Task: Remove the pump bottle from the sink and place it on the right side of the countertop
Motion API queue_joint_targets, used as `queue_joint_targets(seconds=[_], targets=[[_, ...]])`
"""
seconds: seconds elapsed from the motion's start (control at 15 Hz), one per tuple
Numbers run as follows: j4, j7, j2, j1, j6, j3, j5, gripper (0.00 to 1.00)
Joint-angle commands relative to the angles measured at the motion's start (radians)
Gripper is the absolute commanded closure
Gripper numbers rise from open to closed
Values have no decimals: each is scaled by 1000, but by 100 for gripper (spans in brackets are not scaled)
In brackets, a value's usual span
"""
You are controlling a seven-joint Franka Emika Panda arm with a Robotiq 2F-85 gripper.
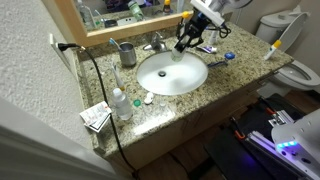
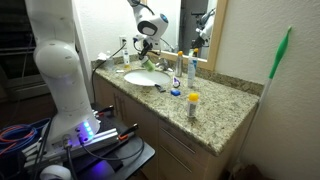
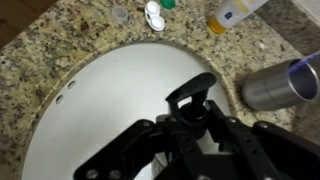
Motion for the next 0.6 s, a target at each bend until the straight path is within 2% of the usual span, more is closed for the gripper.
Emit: queue_joint_targets(seconds=[0.0,0.07,0.13,0.27,0.33,0.4,0.53], targets=[[52,5,-76,31,-159,-211,121,92],[53,10,-91,29,-173,-259,148,92],[51,3,-56,86,-132,-254,99,70],[59,4,-81,70,-167,-313,119,70],[59,4,-85,68,-170,-321,121,70],[62,13,-64,73,-165,-318,128,92],[78,1,-25,58,-232,-355,237,92]])
